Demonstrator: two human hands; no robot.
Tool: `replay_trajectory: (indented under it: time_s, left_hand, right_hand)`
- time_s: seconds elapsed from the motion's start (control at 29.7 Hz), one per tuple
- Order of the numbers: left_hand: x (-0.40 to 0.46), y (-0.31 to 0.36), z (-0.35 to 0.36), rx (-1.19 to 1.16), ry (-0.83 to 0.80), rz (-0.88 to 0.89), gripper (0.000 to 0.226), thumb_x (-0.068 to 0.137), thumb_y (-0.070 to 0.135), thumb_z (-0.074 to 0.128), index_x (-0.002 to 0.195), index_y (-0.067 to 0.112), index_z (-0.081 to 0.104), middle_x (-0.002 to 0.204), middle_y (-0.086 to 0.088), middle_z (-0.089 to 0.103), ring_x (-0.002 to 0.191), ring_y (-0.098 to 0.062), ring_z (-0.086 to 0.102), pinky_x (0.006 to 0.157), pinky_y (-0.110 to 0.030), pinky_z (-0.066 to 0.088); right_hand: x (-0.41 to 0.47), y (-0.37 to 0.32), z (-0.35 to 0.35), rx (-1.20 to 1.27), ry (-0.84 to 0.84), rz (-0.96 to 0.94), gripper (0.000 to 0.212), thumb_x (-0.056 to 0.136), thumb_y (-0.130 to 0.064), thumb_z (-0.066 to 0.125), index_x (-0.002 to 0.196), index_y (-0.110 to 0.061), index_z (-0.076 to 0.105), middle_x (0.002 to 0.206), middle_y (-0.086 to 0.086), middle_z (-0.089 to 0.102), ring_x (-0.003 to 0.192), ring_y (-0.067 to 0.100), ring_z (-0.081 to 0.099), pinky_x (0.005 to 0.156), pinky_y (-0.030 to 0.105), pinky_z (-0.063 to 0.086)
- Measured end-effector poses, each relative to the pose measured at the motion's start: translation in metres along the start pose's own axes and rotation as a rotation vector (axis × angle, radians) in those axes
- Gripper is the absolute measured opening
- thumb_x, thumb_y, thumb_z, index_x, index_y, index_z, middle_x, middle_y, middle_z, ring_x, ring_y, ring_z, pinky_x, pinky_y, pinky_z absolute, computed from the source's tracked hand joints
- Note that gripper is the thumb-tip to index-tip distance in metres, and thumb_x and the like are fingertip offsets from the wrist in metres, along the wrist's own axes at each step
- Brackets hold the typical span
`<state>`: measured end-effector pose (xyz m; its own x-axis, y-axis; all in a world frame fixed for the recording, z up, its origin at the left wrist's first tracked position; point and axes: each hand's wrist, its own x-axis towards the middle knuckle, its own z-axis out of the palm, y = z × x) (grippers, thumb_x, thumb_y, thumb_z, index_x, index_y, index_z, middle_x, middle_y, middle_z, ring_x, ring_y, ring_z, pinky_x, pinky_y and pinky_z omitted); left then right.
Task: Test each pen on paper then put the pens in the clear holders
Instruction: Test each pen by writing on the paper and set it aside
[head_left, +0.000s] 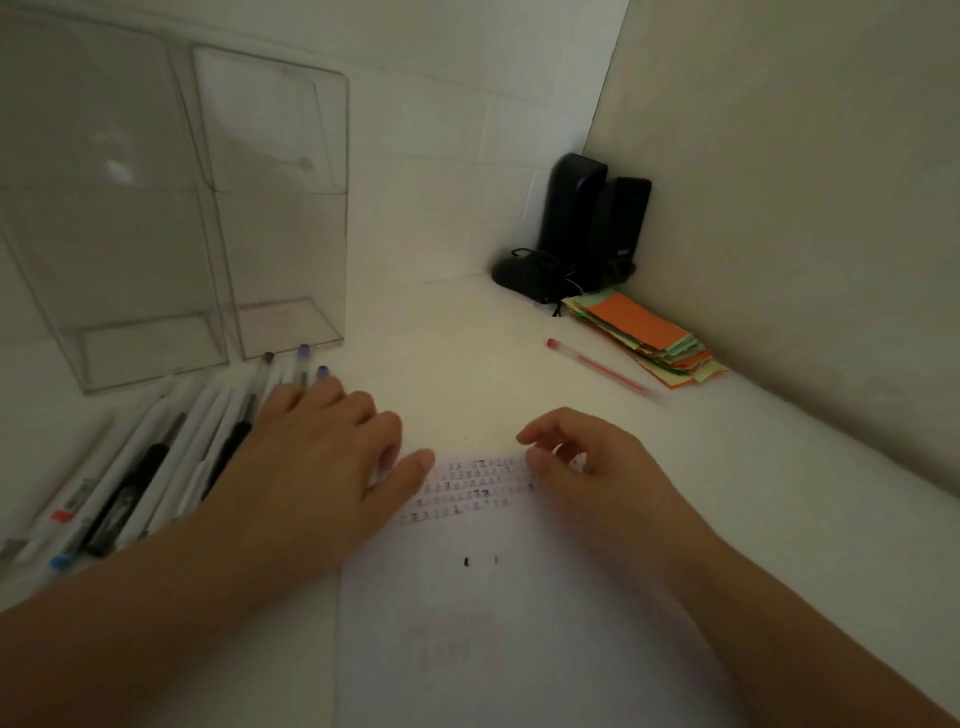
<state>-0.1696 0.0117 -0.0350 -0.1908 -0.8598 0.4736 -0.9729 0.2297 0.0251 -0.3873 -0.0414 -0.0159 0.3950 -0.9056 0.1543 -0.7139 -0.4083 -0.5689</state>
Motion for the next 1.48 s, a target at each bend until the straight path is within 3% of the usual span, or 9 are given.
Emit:
replay_trajectory:
  time_s: [0.24,0.4,0.57,0.74,0.88,0.98,1.05,1.32,1.48]
  left_hand:
    - [-0.001,0.013,0.008,-0.253,-0.116,0.281,0.028,0.086,0.044,0.039,0.105,0.034,0.056,0.106,0.016,0.06,0.099,-0.005,0.053,0.09,-0.027,0.04]
    - [-0.002,0.014,0.011,-0.352,-0.175,0.283,0.029,0.085,0.044,0.042,0.109,0.036,0.055,0.111,0.018,0.06,0.1,-0.002,0.056,0.084,-0.032,0.05]
    - [-0.001,0.014,0.01,-0.349,-0.171,0.278,0.032,0.086,0.046,0.038,0.112,0.037,0.055,0.114,0.019,0.058,0.103,-0.001,0.053,0.083,-0.028,0.048]
    - [0.0,0.012,0.008,-0.289,-0.134,0.246,0.032,0.083,0.044,0.038,0.105,0.035,0.06,0.104,0.017,0.063,0.09,-0.004,0.058,0.07,-0.027,0.053]
    - [0.0,0.012,0.006,-0.28,-0.116,0.231,0.034,0.082,0.043,0.038,0.102,0.032,0.063,0.099,0.014,0.064,0.084,-0.006,0.059,0.066,-0.027,0.054]
    - [0.001,0.012,0.007,-0.272,-0.098,0.243,0.035,0.082,0.044,0.038,0.105,0.031,0.061,0.099,0.014,0.065,0.085,-0.007,0.059,0.068,-0.026,0.053]
    - [0.0,0.012,0.008,-0.247,-0.081,0.243,0.038,0.081,0.047,0.039,0.107,0.029,0.059,0.097,0.013,0.066,0.083,-0.007,0.06,0.068,-0.025,0.052]
    - [-0.002,0.022,0.004,-0.35,-0.058,0.237,0.048,0.082,0.057,0.041,0.117,0.025,0.05,0.096,0.013,0.062,0.081,0.001,0.048,0.073,-0.016,0.036]
    - [0.0,0.028,0.004,-0.466,0.006,0.194,0.036,0.096,0.042,0.021,0.093,0.022,0.051,0.076,0.014,0.056,0.065,-0.003,0.049,0.067,-0.02,0.042]
  right_hand:
    - [0.023,0.018,-0.03,-0.16,0.019,0.154,0.025,0.092,-0.027,0.051,0.116,-0.029,0.054,0.122,-0.003,0.051,0.11,0.012,0.047,0.089,0.025,0.039]
    - [0.062,0.051,-0.03,-0.427,0.089,0.224,0.047,0.095,-0.03,0.043,0.138,-0.017,0.034,0.143,0.01,0.037,0.132,0.026,0.031,0.107,0.037,0.025]
    - [0.076,0.069,-0.028,-0.603,0.111,0.288,0.038,0.098,-0.025,0.034,0.132,-0.009,0.041,0.131,0.014,0.05,0.12,0.03,0.045,0.098,0.041,0.036]
    - [0.067,0.052,-0.024,-0.79,0.104,-0.024,0.045,0.09,-0.002,0.041,0.131,-0.019,0.046,0.119,0.005,0.054,0.11,0.024,0.05,0.084,0.035,0.044]
    - [0.044,0.013,-0.023,-0.143,0.199,-0.043,0.038,0.092,-0.008,0.049,0.129,-0.018,0.05,0.097,-0.002,0.057,0.085,0.013,0.054,0.072,0.021,0.046]
    - [0.012,-0.018,-0.019,0.72,-0.046,0.111,0.032,0.085,0.001,0.056,0.114,-0.012,0.059,0.079,-0.001,0.057,0.07,0.01,0.058,0.066,0.021,0.053]
    - [-0.004,-0.026,-0.008,0.98,-0.188,0.146,0.024,0.078,-0.001,0.061,0.1,-0.009,0.061,0.074,0.003,0.058,0.066,0.012,0.059,0.063,0.026,0.056]
    - [-0.009,-0.022,0.01,1.108,-0.172,0.066,0.015,0.074,-0.015,0.066,0.071,-0.014,0.051,0.058,0.001,0.059,0.053,0.013,0.054,0.05,0.021,0.046]
    - [-0.011,-0.026,0.017,0.978,-0.119,-0.023,0.021,0.074,-0.014,0.066,0.062,-0.016,0.049,0.051,0.002,0.055,0.046,0.013,0.043,0.041,0.02,0.033]
